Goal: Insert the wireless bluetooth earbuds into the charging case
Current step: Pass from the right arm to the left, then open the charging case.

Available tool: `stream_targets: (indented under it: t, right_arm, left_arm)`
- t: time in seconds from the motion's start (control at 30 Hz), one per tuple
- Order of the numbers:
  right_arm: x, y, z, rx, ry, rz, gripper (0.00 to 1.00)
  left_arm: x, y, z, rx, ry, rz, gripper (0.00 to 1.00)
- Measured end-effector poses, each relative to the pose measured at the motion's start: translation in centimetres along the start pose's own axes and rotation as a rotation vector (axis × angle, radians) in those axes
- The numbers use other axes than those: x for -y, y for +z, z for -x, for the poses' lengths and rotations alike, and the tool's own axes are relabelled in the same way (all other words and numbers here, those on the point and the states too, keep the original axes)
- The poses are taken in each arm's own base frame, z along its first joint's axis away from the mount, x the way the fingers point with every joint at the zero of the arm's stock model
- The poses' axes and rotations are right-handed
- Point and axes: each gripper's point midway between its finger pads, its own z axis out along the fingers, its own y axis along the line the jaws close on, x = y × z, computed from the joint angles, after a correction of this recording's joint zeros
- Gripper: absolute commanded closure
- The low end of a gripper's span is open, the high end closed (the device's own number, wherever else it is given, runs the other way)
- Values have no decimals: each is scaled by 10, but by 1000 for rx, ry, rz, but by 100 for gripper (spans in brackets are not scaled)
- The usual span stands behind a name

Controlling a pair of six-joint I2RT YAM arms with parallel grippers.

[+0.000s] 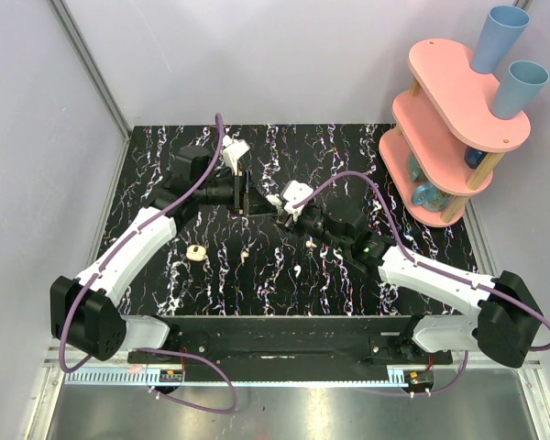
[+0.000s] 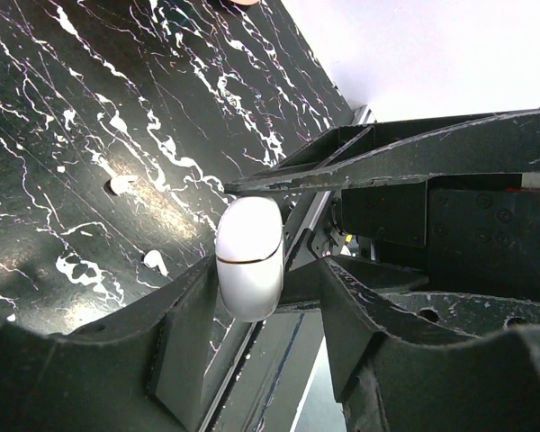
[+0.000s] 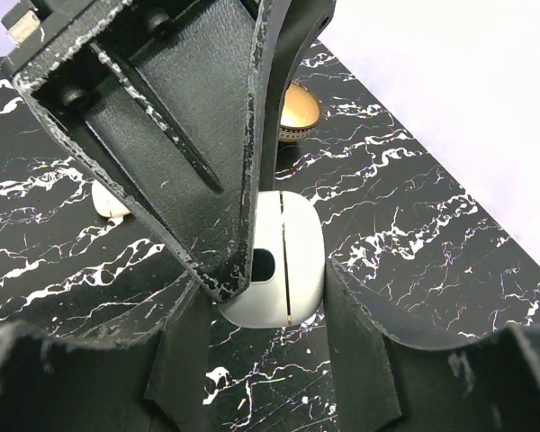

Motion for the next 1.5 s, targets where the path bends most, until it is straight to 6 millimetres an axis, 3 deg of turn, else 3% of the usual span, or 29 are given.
stream_targets:
  t: [0.2,0.3,0.33,0.47,0.5,0.53,0.63,0.67,0.73,0.77,0.83,0.97,1.2,1.37,1.5]
  right_arm:
    - [0,0,0,2,-3,0,100]
    - [0,0,1,5,-3,-1,100]
    - [0,0,0,4,-3,-1,100]
    - [0,0,0,9,-3,-2,92]
    - [0,0,0,10,-3,-2,87]
    - [0,0,0,10,-3,-2,76]
    - [0,0,1,12,-3,-3,63]
    - [0,0,1,12,-3,-3,33]
    - [0,0,1,12,3,-4,22]
    - [1,0,1,13,6,-9,11]
    - [3,0,2,18,12,-20,6]
    - [6,-1,4,19,22,-37,0]
    - [2,-16,12,1,79,-20,0]
    - [-3,-36,31,23,194,-4,0]
    - [16,-42,55,38,381,-67,1]
  left_arm:
    - [-3,0,-1,-7,7,12,66]
    - [-5,-1,-1,-8,7,17,78]
    - [-5,-1,-1,-8,8,17,87]
    - [-5,-1,-1,-8,11,17,94]
    - [-5,-1,-1,-8,12,17,95]
    - [-5,-1,-1,-8,13,17,96]
    - [-5,-1,-1,-8,15,17,100]
    - [-5,-1,0,-7,17,18,100]
    - [-5,-1,-1,-7,19,19,100]
    - [-4,0,-2,-11,21,18,100]
    - [-4,1,-6,-24,22,21,100]
    - [-8,1,-5,-11,36,61,100]
    - [-16,-14,19,114,97,206,100]
    - [-17,-31,39,220,161,297,100]
    - [-14,-44,56,303,219,341,100]
